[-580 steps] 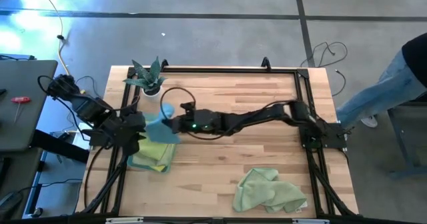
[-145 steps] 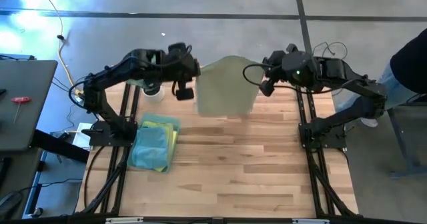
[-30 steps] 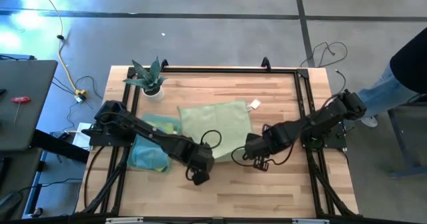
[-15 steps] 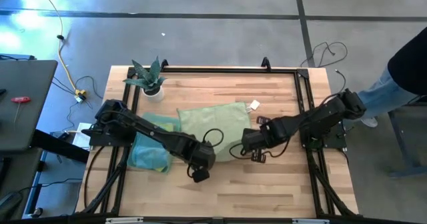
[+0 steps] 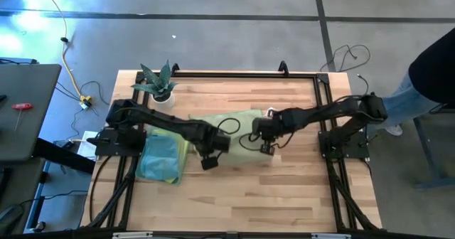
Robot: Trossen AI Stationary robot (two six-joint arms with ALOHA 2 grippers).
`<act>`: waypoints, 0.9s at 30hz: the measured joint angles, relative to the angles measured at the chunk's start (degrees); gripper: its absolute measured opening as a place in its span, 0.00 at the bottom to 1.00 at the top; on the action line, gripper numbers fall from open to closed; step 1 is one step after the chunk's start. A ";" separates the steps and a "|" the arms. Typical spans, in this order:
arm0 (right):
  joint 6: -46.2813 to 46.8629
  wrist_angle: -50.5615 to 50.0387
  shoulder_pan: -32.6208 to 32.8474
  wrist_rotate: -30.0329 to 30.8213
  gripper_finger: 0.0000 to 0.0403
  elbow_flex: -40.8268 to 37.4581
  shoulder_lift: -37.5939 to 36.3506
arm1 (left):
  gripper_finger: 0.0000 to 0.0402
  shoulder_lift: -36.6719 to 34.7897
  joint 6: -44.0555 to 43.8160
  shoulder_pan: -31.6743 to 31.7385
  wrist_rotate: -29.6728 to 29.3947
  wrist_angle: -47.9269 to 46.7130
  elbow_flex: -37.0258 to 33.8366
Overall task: Fold microfiber towels
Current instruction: Fold the green microfiber towel
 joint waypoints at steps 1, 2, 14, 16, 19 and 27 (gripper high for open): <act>-0.76 1.94 -1.27 -0.03 0.00 -0.77 0.00 | 0.01 0.00 1.15 0.92 -0.02 -0.01 -0.46; -1.43 3.16 -2.46 -0.22 0.00 -1.36 0.00 | 0.01 0.00 2.35 1.88 -0.02 0.12 -0.94; -9.82 9.09 -15.29 -0.81 0.00 -1.69 0.22 | 0.01 0.02 13.84 13.70 -1.27 5.62 -6.92; -10.93 11.19 -17.10 -1.27 0.00 -2.02 0.20 | 0.01 0.02 14.61 15.44 -1.27 6.37 -7.82; -11.15 13.81 -19.15 -4.40 0.00 -2.11 0.87 | 0.01 0.04 16.61 17.45 -1.19 7.75 -8.47; -11.18 16.00 -20.21 -5.45 0.00 -2.11 5.83 | 0.01 0.07 20.51 20.11 -0.24 9.78 -8.62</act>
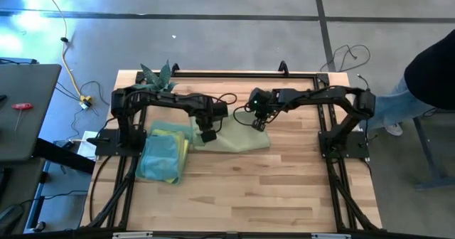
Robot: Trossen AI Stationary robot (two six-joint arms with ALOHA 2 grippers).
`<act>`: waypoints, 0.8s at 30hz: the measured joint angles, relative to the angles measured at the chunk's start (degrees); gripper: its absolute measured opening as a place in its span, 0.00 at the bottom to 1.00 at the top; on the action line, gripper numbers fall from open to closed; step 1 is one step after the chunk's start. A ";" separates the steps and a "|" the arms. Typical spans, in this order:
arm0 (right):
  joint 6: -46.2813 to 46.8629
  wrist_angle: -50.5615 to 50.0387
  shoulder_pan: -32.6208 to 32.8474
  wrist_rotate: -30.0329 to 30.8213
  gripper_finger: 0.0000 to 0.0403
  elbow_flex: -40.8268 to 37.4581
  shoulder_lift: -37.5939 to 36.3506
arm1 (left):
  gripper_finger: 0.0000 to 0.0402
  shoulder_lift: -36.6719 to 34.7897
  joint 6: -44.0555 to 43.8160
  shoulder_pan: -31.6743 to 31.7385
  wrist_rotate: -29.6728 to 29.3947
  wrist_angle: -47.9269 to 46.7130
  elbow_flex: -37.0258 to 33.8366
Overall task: Fold microfiber towels
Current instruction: Fold the green microfiber towel
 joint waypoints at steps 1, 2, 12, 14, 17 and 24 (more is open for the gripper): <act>0.00 0.14 -0.01 0.16 0.00 0.00 0.40 | 0.01 0.00 0.39 0.20 -0.04 -0.02 0.00; -0.03 0.10 -0.07 0.18 0.00 0.00 0.82 | 0.01 0.00 0.79 0.47 -0.15 0.02 0.00; 0.01 1.70 -0.61 0.59 0.00 0.00 3.35 | 0.01 0.00 1.91 1.94 -0.19 0.55 0.00; 0.02 1.65 -0.61 1.87 0.00 0.00 3.35 | 0.01 0.00 1.99 1.94 -0.62 1.01 0.00; 0.02 0.68 -0.72 2.73 0.00 0.00 3.35 | 0.01 0.00 2.96 1.94 -1.07 1.05 0.00; 0.02 -0.66 -0.72 3.00 0.14 0.00 3.35 | 0.01 0.00 2.98 1.94 -1.27 1.04 0.00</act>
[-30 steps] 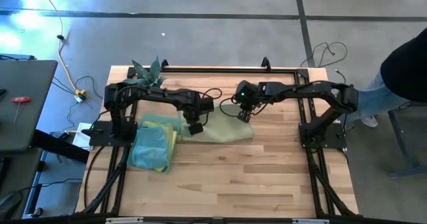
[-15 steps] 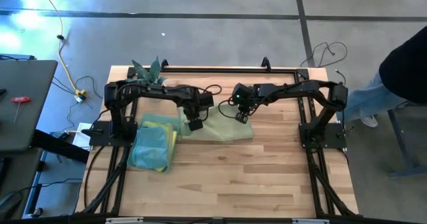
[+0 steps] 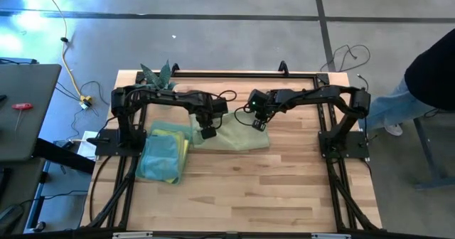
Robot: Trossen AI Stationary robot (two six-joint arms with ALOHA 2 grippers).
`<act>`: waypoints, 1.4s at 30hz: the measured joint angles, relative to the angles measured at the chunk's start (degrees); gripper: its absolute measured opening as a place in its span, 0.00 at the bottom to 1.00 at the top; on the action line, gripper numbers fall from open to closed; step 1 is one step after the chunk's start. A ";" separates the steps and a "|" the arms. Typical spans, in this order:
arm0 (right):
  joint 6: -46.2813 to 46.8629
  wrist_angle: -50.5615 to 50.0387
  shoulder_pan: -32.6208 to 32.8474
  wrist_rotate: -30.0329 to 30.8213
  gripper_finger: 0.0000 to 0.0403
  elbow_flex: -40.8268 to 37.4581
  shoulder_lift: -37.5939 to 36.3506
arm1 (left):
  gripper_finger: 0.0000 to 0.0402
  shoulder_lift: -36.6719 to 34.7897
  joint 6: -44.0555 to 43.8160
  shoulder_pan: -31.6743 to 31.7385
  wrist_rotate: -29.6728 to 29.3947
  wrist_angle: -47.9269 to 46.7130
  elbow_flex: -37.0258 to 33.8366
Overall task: Fold microfiber towels
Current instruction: Fold the green microfiber towel
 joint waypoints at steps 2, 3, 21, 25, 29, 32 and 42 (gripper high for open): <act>0.04 0.04 0.00 0.92 0.21 0.00 0.00 | 0.01 0.00 0.00 0.00 0.00 -0.02 0.01; 0.22 -0.03 0.02 2.27 0.24 0.03 0.00 | 0.01 0.00 -0.02 0.00 -0.02 -0.02 0.02; 10.78 7.03 2.29 -3.42 0.37 -0.86 -0.41 | 0.01 0.00 -0.02 0.00 -0.28 -0.52 0.02; 11.61 8.68 2.03 -2.31 0.37 -3.79 0.09 | 0.01 0.00 -0.02 0.00 -0.42 -0.50 0.02; 13.33 12.08 1.17 -1.99 0.37 -6.60 0.06 | 0.01 0.00 -0.02 0.00 -0.42 -0.50 0.02; 14.47 14.39 0.83 -2.01 0.37 -8.03 0.07 | 0.01 0.00 -0.02 0.00 -0.42 -0.50 0.02; 14.01 15.19 0.79 -2.08 0.37 -8.61 0.02 | 0.14 0.00 -2.83 -0.11 -3.23 -1.78 0.02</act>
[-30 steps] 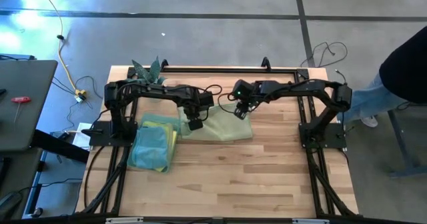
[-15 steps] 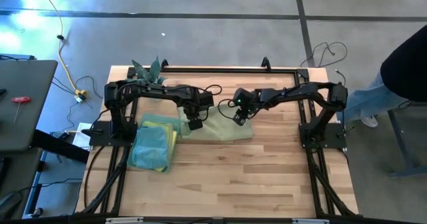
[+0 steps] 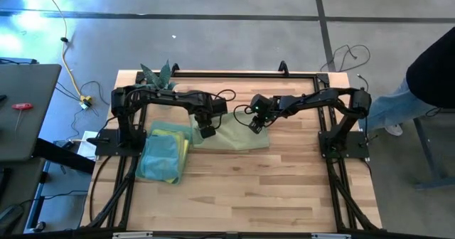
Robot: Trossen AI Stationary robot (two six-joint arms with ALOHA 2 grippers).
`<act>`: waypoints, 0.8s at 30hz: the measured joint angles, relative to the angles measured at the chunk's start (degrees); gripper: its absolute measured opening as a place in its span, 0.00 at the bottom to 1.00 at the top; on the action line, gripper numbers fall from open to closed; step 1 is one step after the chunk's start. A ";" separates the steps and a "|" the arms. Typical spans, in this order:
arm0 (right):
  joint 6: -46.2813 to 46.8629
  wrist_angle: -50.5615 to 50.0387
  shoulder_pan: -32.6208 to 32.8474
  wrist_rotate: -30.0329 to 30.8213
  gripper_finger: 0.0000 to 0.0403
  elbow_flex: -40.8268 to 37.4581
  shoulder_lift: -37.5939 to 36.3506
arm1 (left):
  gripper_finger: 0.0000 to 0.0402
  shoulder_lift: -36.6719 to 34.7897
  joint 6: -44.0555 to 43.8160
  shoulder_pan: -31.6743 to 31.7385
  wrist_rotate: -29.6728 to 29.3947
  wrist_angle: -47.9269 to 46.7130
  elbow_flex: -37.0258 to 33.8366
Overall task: Fold microfiber towels
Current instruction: Fold the green microfiber towel
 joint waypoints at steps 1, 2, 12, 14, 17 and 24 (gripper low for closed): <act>-0.02 -0.02 0.00 0.00 0.37 0.00 0.00 | 0.18 0.00 -0.66 0.00 -0.04 -1.01 0.02; -0.06 0.00 0.00 -0.02 0.37 0.00 0.00 | 0.21 0.00 -1.23 0.00 -0.18 -2.25 0.02; -1.55 -0.68 -0.02 2.87 0.37 0.00 0.00 | 0.46 0.00 -2.99 0.04 -5.10 -10.09 2.39; -1.87 -1.32 -0.02 3.96 0.37 0.00 0.00 | 0.47 0.00 -3.76 -0.02 -2.45 -11.09 4.09; -2.02 -2.08 -0.02 3.42 0.37 0.00 0.00 | 0.46 -0.37 -3.90 -0.86 5.46 -12.48 6.20; 0.17 -0.74 1.49 -7.81 0.37 0.04 -0.44 | 0.43 -0.61 -2.71 -6.60 10.08 -11.15 6.62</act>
